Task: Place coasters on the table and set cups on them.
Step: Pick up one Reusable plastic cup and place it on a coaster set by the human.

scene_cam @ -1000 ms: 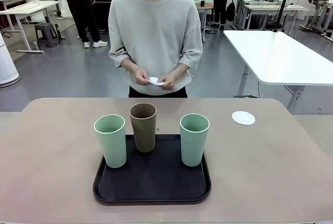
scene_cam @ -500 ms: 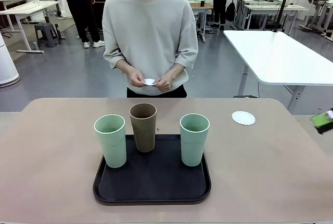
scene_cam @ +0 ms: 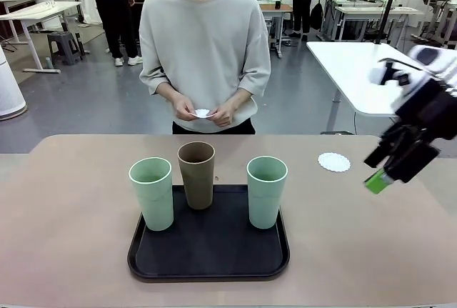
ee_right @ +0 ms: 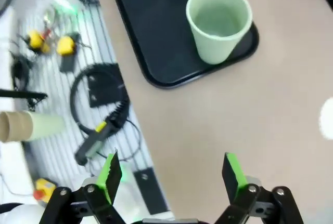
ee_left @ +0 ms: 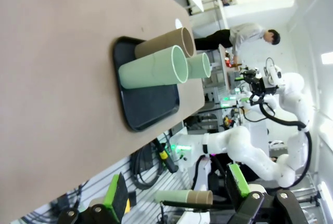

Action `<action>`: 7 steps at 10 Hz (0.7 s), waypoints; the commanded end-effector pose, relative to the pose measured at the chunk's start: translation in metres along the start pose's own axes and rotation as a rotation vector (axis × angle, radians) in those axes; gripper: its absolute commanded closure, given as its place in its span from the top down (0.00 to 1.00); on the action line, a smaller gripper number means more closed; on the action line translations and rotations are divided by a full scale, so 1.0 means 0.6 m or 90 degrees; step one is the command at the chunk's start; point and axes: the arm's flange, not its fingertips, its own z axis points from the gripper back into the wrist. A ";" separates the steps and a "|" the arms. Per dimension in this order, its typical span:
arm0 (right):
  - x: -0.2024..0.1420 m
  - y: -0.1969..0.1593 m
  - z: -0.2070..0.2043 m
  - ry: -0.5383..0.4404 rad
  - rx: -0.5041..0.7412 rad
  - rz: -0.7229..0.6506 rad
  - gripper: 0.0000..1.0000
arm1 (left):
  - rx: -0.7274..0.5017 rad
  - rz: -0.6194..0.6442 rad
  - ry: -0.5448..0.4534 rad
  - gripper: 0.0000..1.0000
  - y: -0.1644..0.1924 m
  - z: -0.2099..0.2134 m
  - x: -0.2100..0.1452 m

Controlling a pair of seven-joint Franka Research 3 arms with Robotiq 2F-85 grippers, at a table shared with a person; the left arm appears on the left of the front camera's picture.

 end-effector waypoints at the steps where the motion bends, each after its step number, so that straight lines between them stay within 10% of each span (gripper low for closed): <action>1: 0.005 0.018 -0.073 0.054 -0.139 0.075 1.00 | -0.002 -0.004 -0.008 1.00 0.001 0.004 0.000; 7: 0.091 -0.002 -0.040 0.080 -0.183 0.114 1.00 | -0.002 -0.004 -0.008 1.00 0.001 0.004 0.000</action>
